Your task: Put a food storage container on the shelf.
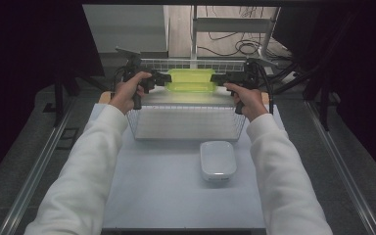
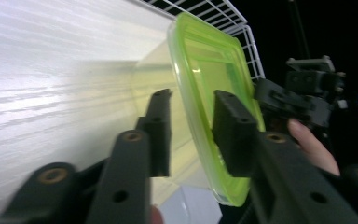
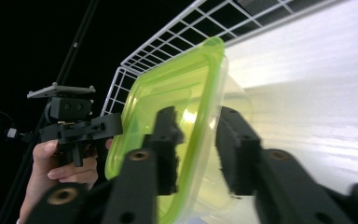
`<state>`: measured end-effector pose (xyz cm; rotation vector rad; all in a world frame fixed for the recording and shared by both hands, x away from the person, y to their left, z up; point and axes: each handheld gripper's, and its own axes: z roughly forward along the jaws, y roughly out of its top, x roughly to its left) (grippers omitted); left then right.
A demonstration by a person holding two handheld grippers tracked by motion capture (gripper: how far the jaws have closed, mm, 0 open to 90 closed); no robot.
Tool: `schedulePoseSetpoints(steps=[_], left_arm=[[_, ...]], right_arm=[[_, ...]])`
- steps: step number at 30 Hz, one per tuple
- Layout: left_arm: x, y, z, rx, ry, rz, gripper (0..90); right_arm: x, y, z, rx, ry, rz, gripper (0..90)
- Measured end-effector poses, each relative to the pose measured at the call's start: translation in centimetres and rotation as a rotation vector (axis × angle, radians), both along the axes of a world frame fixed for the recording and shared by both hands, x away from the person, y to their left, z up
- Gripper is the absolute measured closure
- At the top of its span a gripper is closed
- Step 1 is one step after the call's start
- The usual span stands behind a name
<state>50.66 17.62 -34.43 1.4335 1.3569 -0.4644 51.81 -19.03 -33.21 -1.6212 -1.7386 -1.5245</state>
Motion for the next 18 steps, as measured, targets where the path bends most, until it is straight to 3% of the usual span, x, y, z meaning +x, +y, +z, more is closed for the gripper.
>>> schedulePoseSetpoints(steps=[5, 12, 15, 16, 18], left_arm=[[-0.3, 0.4, 0.5, 0.006, -0.036, 0.052, 43.1], [-1.5, 0.7, 1.5, 0.033, -0.116, 0.071, 33.5], [-2.6, 0.9, 2.4, 0.054, -0.166, 0.065, 32.3], [-3.4, 1.1, 2.8, 0.062, -0.193, 0.055, 31.8], [-4.5, 1.1, 3.2, 0.093, -0.223, 0.050, 31.0]], right_arm=[[-0.3, 0.0, 0.5, -0.015, -0.034, -0.026, 54.2], [-1.4, -0.7, 2.0, -0.103, -0.109, -0.085, 42.9], [-2.5, -0.6, 3.0, -0.157, -0.173, -0.088, 39.2], [-3.3, -0.9, 3.7, -0.194, -0.222, -0.089, 37.6], [-4.0, -1.1, 4.3, -0.246, -0.270, -0.082, 36.3]])
